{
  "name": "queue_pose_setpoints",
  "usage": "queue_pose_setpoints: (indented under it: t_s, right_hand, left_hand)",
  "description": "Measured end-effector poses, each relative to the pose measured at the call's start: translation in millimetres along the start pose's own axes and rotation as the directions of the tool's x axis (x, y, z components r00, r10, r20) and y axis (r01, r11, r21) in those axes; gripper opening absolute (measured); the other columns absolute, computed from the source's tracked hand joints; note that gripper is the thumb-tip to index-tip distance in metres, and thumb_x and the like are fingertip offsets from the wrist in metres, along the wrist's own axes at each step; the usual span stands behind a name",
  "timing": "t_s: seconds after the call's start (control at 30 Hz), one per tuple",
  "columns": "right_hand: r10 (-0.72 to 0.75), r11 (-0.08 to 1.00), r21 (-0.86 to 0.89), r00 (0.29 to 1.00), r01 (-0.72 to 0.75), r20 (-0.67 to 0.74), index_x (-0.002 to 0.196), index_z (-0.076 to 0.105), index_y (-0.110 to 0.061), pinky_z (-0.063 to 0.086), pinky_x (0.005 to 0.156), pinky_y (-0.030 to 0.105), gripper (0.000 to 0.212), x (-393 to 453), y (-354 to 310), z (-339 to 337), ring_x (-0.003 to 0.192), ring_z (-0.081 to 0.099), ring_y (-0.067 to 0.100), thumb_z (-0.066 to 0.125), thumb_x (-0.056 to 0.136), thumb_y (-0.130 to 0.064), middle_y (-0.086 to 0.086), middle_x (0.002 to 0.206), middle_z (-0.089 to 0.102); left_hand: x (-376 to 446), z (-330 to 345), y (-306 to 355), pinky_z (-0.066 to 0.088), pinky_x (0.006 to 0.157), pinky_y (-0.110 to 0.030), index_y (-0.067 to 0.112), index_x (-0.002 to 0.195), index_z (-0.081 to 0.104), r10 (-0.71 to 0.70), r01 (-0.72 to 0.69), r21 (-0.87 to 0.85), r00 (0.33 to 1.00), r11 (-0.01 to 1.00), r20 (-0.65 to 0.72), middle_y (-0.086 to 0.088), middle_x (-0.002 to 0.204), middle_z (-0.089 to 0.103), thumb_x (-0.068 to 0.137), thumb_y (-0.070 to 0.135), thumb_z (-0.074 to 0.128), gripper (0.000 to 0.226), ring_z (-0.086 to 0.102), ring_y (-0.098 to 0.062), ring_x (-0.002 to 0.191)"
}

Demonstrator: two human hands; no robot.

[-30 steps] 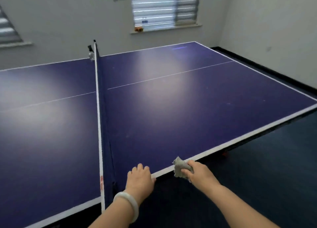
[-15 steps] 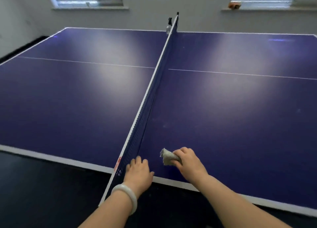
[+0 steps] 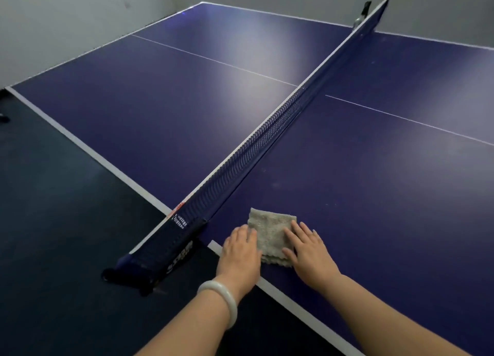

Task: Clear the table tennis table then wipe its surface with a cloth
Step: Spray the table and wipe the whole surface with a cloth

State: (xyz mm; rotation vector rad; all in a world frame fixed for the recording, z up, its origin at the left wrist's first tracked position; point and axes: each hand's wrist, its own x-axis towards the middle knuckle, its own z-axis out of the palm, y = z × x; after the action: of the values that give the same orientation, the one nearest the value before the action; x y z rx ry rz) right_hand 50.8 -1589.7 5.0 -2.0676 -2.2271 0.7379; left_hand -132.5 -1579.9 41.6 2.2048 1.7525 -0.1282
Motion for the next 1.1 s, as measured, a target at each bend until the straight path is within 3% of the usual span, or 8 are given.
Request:
queue_pose_setpoints:
  t_s: [0.27,0.33,0.4,0.5,0.7,0.87,1.1]
  right_hand:
    - [0.034,0.994,0.108,0.982,-0.014,-0.184,0.155,0.008,-0.017,-0.009,0.116,0.02,0.056,19.3,21.3,7.2,0.148,-0.007,0.006,0.027,0.105,-0.033,-0.003,0.162,-0.002]
    - [0.044,0.991,0.135,0.979,-0.017,-0.2,0.155,0.009,-0.016,-0.007,0.118,0.022,0.055,32.4,21.2,12.9,0.148,-0.004,0.006,0.027,0.105,-0.032,-0.002,0.163,0.002]
    - [0.05,0.993,0.117,0.976,-0.025,-0.213,0.155,0.009,-0.015,-0.007,0.12,0.024,0.056,42.1,22.5,21.5,0.148,-0.004,0.007,0.022,0.105,-0.036,-0.002,0.163,0.004]
    - [0.056,0.998,0.035,0.972,-0.049,-0.229,0.155,0.005,-0.017,-0.01,0.12,0.026,0.064,44.3,24.1,29.9,0.147,-0.011,0.006,0.004,0.099,-0.048,-0.004,0.162,-0.003]
    - [0.124,0.992,0.06,0.965,-0.113,-0.23,0.155,0.011,-0.021,-0.009,0.118,0.026,0.059,41.8,15.8,27.7,0.148,-0.007,0.011,0.024,0.101,-0.043,-0.007,0.162,0.001]
    - [0.144,0.989,0.056,0.963,-0.134,-0.229,0.154,0.015,-0.023,-0.005,0.119,0.028,0.058,44.5,15.7,29.3,0.148,-0.004,0.01,0.027,0.101,-0.043,-0.009,0.162,0.005]
    - [0.165,0.986,0.066,0.96,-0.154,-0.228,0.154,0.021,-0.022,0.002,0.12,0.031,0.062,43.7,13.3,29.8,0.148,0.001,0.012,0.026,0.097,-0.046,-0.009,0.161,0.01]
  left_hand:
    - [51.6,41.7,38.1,0.005,0.121,-0.042,0.023,0.155,0.005,0.087,-0.088,0.052,0.996,0.995,0.035,-0.003,0.163,-0.001,0.102,0.043,0.012,0.057,-0.003,-0.022,0.15]
    - [53.1,57.4,31.8,0.01,0.121,-0.048,0.023,0.155,0.009,0.051,-0.051,0.079,0.999,0.996,0.004,-0.004,0.164,0.002,0.097,0.046,0.005,0.063,0.002,-0.023,0.15]
    - [40.4,74.6,20.2,0.02,0.116,-0.052,0.02,0.154,0.019,-0.025,0.027,0.058,0.998,0.998,-0.05,-0.007,0.162,0.013,0.098,0.046,0.016,0.062,0.014,-0.026,0.149]
    - [10.7,90.6,3.4,0.018,0.112,-0.053,0.015,0.153,0.023,-0.115,0.121,0.031,0.983,0.992,-0.14,-0.011,0.161,0.015,0.097,0.043,0.025,0.062,0.015,-0.03,0.148]
    - [7.3,89.3,-11.5,0.022,0.11,-0.05,0.0,0.142,0.043,-0.24,0.245,0.005,0.955,0.97,-0.174,-0.023,0.155,0.024,0.091,0.035,0.028,0.064,0.024,-0.036,0.144]
    - [63.2,79.2,-10.2,0.013,0.115,-0.059,0.017,0.155,0.013,-0.338,0.341,-0.021,0.919,0.94,-0.203,-0.025,0.159,0.007,0.094,0.05,0.018,0.069,0.006,-0.041,0.147]
    - [12.3,87.0,-26.4,0.016,0.113,-0.057,0.021,0.155,0.015,-0.131,0.141,0.039,0.972,0.989,-0.198,-0.018,0.161,0.007,0.099,0.046,0.021,0.062,0.007,-0.037,0.148]
